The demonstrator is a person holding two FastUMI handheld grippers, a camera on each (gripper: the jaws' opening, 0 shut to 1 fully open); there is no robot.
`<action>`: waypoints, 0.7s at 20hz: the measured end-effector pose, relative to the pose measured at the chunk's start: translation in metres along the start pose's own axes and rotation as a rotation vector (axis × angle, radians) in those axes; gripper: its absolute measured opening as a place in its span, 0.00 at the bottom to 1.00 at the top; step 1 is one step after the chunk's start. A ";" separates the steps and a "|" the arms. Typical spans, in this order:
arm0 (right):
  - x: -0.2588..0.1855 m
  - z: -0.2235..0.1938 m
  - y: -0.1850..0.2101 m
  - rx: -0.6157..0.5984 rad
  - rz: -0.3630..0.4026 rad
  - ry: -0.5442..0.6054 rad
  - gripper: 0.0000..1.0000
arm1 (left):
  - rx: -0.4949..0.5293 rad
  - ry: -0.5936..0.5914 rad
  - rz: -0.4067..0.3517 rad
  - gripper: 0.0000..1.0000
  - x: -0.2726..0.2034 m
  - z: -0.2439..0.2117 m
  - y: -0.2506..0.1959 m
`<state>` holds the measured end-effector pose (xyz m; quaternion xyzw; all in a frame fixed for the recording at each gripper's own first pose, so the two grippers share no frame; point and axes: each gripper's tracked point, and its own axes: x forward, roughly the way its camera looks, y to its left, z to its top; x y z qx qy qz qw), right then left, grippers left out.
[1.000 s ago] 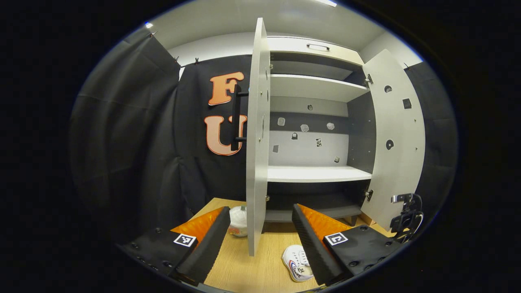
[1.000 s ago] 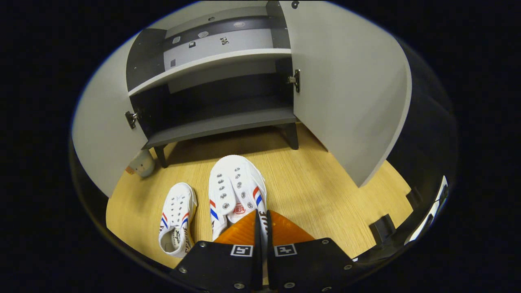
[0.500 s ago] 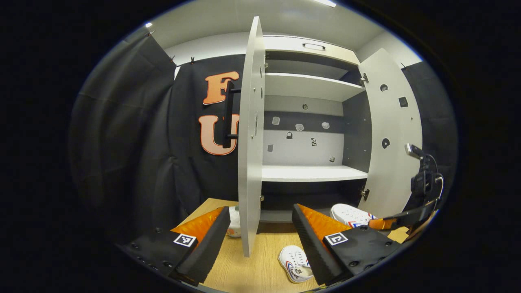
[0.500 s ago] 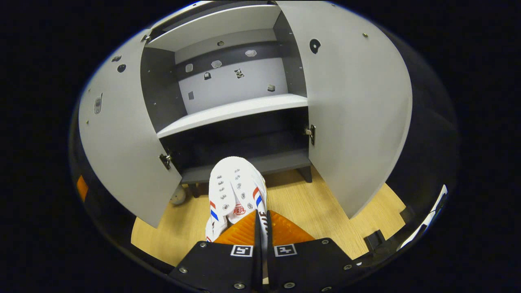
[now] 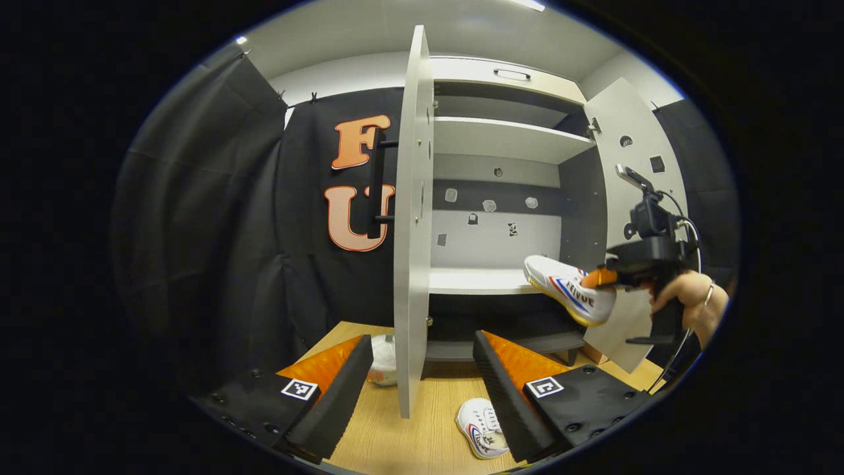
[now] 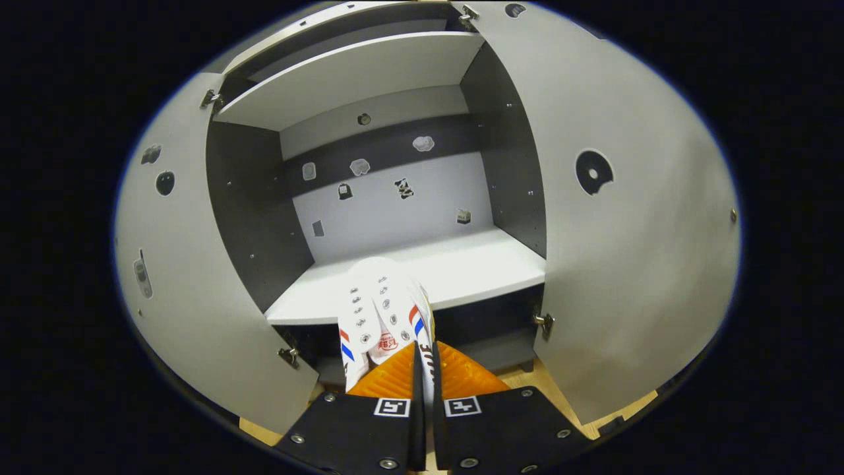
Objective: Grab one shoe with the right hand and put it into the shoe cabinet, grab the other shoe with the left hand and put it into the shoe cabinet; then close the right door with the right hand and the left door with the left hand.
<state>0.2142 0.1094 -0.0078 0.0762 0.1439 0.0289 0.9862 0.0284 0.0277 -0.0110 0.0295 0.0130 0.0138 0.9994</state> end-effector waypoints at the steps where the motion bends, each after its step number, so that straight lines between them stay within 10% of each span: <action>1: 0.012 0.013 0.002 -0.002 -0.006 -0.012 0.05 | 0.001 0.000 0.005 0.99 0.001 0.000 0.002; 14: 0.160 0.083 0.000 0.003 -0.119 -0.005 0.05 | -0.006 0.010 0.043 0.99 0.033 -0.003 0.016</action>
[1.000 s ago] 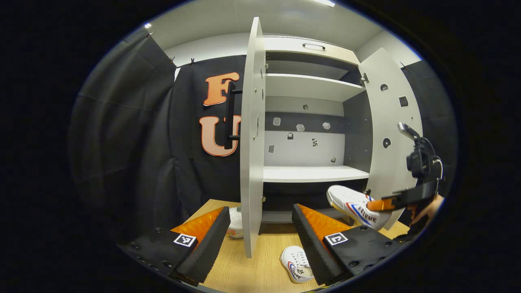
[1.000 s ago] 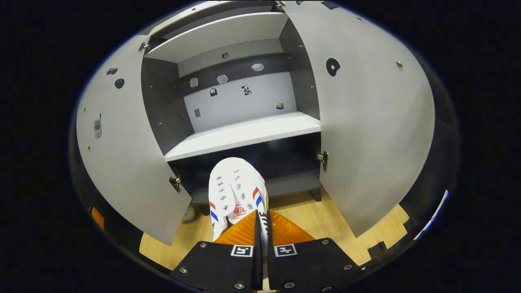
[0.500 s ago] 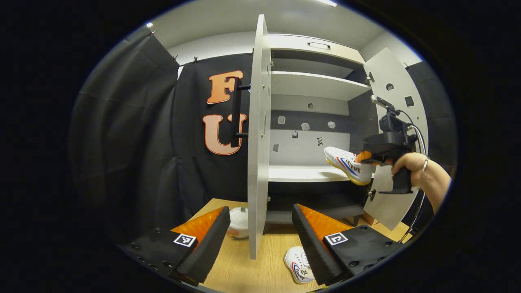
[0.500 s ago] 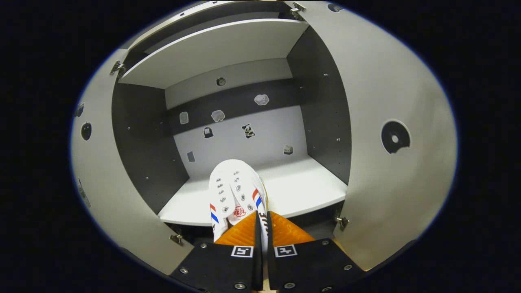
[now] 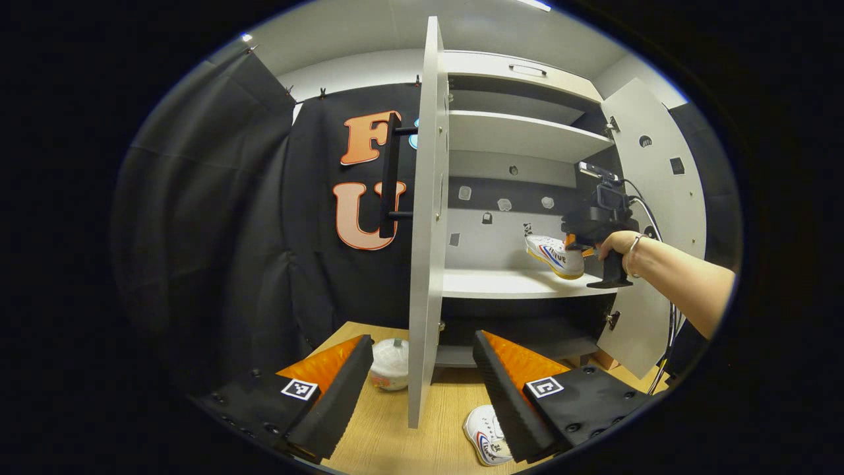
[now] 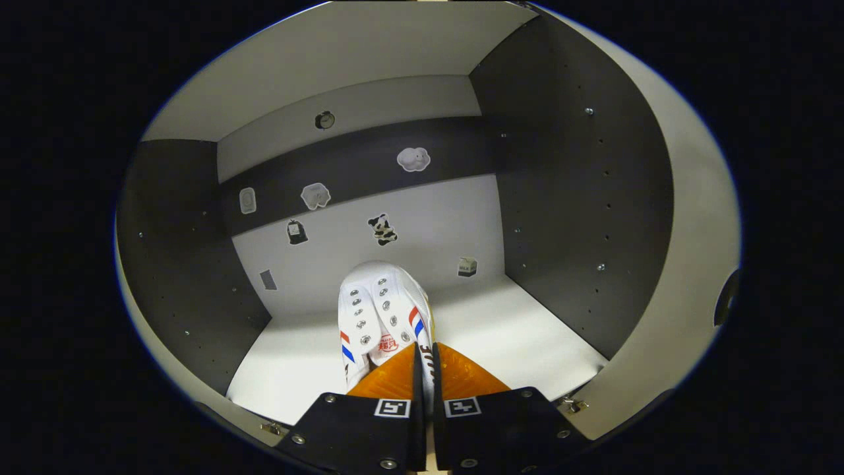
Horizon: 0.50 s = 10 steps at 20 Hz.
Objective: Grab one shoe with the right hand and put it into the shoe cabinet, grab the other shoe with the left hand and put it into the shoe cabinet; then close the right door with the right hand and the left door with the left hand.
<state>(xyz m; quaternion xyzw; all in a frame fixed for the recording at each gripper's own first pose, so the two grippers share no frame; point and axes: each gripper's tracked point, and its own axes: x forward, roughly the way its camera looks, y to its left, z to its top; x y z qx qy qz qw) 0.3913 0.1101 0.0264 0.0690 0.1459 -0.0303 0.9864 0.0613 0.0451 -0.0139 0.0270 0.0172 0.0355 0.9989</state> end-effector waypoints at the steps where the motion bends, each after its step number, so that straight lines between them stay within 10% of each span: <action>1: 0.008 -0.005 -0.001 0.002 -0.007 0.014 0.04 | -0.001 0.004 0.003 0.99 0.002 -0.002 0.001; 10: 0.020 -0.024 -0.002 -0.038 -0.035 0.058 0.13 | 0.003 0.017 0.009 0.99 0.013 -0.004 -0.003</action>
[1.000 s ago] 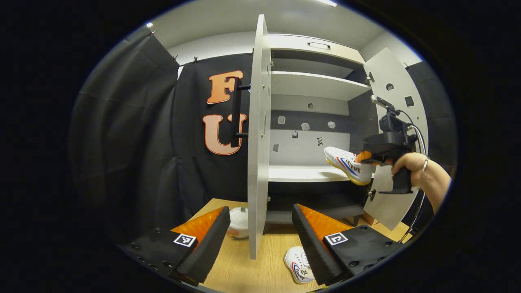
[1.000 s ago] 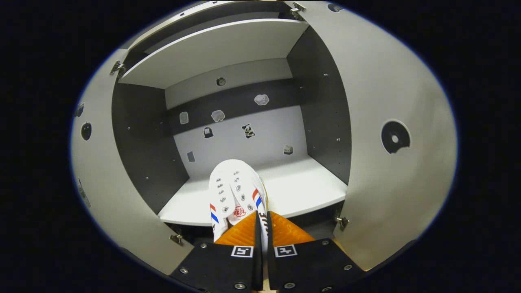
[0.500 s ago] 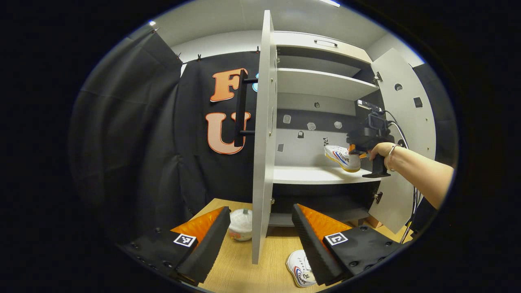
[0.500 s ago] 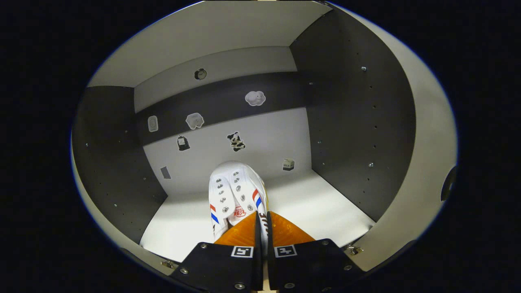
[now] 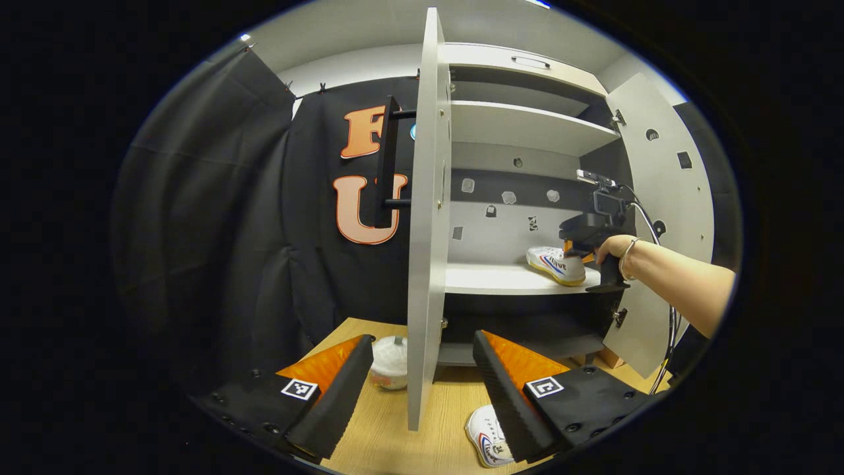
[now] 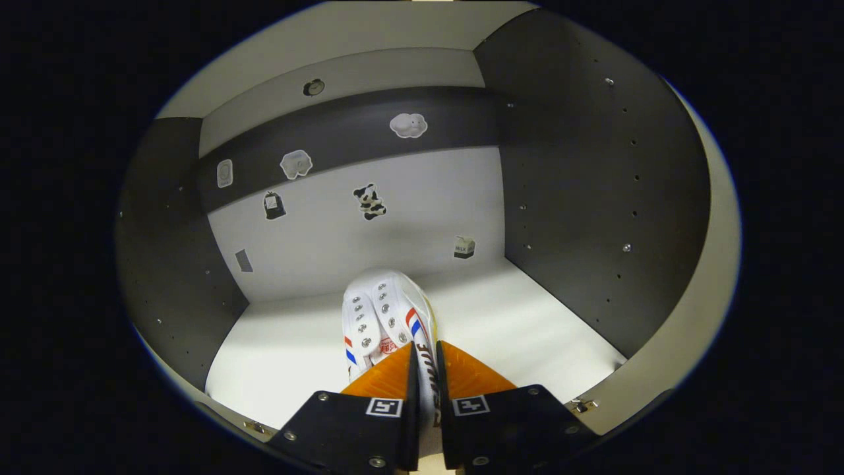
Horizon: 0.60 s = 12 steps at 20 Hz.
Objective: Grab one shoe with the right hand and put it into the shoe cabinet, grab the other shoe with the left hand and put it into the shoe cabinet; then close the right door with the right hand and the left door with the left hand.
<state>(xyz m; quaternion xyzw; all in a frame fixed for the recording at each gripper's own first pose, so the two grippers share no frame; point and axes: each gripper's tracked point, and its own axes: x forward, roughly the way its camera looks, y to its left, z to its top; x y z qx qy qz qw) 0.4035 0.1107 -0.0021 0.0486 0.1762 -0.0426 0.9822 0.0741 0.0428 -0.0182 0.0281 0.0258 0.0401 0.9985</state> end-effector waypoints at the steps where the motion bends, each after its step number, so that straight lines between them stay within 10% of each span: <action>1: -0.004 0.003 0.000 -0.002 0.001 -0.018 0.15 | 0.000 -0.003 0.001 0.99 -0.001 0.001 -0.001; 12: -0.131 -0.005 -0.018 -0.137 0.087 -0.204 0.48 | -0.024 0.023 -0.031 0.99 -0.012 -0.021 -0.025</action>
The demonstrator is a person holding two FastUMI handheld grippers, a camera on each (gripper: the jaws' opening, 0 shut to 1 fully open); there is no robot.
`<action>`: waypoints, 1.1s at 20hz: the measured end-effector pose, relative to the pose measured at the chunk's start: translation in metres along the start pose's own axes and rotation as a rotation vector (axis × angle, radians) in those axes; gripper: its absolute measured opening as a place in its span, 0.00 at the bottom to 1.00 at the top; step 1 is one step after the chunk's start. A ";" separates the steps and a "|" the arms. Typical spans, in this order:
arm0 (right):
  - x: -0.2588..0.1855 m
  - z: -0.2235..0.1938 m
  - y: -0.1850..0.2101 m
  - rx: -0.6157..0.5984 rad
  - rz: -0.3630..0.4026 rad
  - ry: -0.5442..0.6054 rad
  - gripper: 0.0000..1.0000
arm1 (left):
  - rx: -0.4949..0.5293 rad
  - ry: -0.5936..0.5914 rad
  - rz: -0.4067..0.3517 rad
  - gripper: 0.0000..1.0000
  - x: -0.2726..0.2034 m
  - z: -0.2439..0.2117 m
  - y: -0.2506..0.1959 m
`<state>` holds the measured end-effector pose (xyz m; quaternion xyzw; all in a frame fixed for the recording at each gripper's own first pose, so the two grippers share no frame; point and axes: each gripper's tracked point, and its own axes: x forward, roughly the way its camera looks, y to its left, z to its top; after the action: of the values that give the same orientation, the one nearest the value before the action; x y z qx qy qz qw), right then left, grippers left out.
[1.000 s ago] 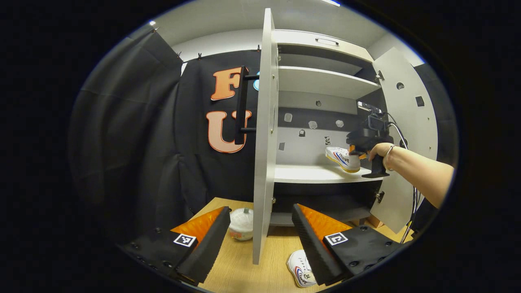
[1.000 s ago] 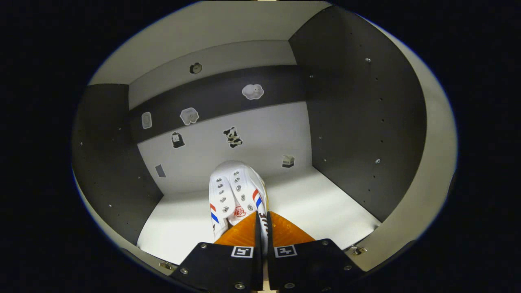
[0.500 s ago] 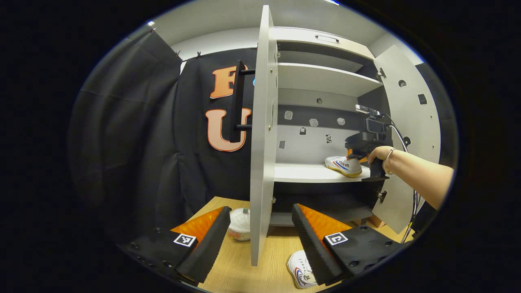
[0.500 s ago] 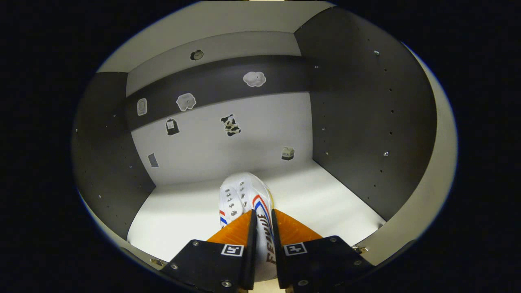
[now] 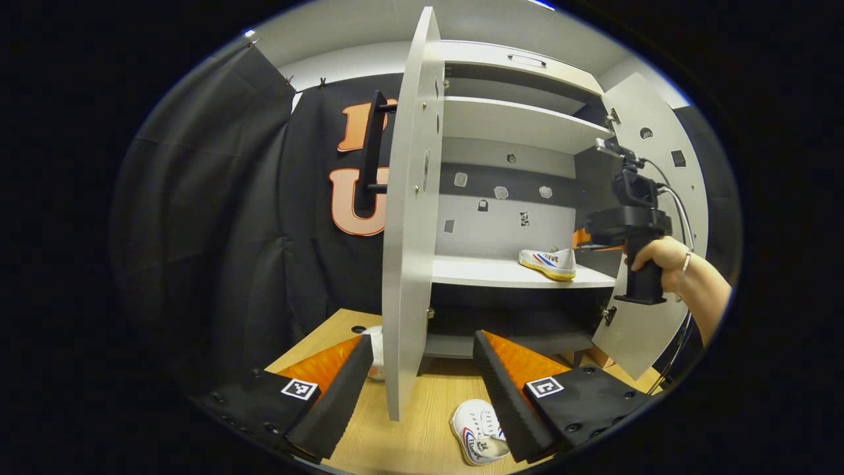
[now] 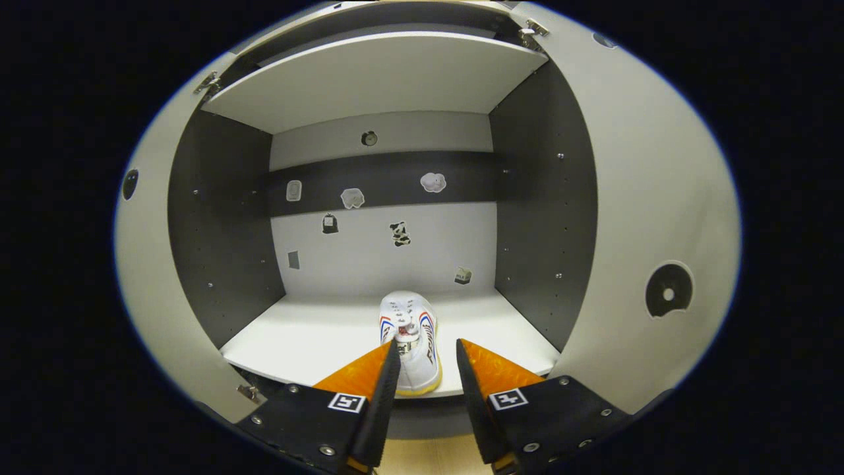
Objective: Grab one shoe with the right hand and put it into the shoe cabinet, grab the other shoe with the left hand and put it into the shoe cabinet; then close the right door with the right hand and the left door with the left hand.
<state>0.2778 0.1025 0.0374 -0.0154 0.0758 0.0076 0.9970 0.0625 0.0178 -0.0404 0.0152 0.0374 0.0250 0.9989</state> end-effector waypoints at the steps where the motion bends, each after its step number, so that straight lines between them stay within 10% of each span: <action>1: -0.014 -0.004 -0.002 -0.004 0.006 -0.005 0.57 | 0.004 0.004 -0.006 0.99 0.001 -0.005 -0.002; 10: -0.111 -0.035 -0.040 0.016 0.010 -0.042 0.90 | -0.005 0.203 -0.059 0.99 0.013 -0.106 -0.031; 22: -0.173 -0.067 -0.109 -0.007 -0.088 -0.040 0.92 | 0.074 0.511 -0.093 1.00 0.032 -0.272 -0.051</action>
<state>0.0984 -0.0112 0.0007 -0.0221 0.0550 -0.0359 0.9976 0.0761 -0.0236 -0.3152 0.0431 0.2901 -0.0191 0.9558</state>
